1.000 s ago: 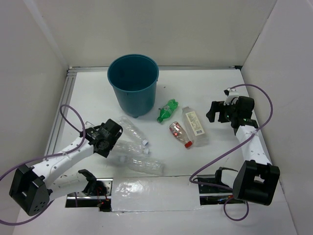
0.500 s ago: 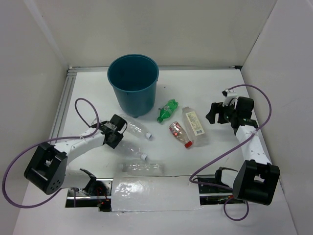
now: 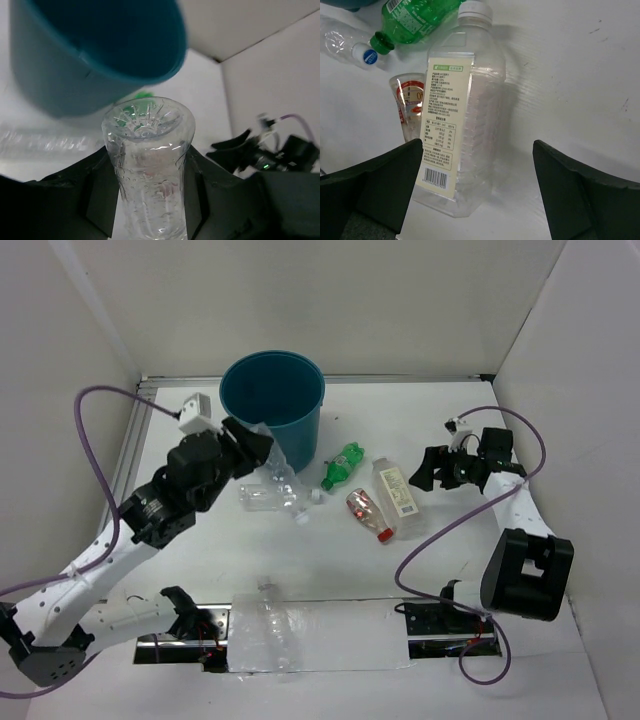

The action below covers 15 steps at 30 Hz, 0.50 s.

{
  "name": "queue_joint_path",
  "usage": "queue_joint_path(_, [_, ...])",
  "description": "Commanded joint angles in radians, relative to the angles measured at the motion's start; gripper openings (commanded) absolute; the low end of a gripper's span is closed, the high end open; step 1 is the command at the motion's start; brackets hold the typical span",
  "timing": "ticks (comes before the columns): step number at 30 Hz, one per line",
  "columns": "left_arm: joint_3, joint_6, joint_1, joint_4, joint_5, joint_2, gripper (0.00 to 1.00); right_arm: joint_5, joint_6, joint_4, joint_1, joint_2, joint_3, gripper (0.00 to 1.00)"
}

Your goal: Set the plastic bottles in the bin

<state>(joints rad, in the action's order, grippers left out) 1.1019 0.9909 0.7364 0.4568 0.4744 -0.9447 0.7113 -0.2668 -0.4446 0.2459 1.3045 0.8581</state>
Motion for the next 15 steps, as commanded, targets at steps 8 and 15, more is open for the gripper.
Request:
queue_joint_path(8, [0.455, -0.212, -0.199, -0.391, 0.098, -0.460, 0.00, -0.015, -0.008, -0.049, -0.112, 0.067, 0.107, 1.00])
queue_joint_path(15, [0.678, -0.086, -0.365, -0.317, 0.077, -0.617, 0.00, -0.067, -0.008, -0.028, -0.165, 0.076, 0.087, 1.00])
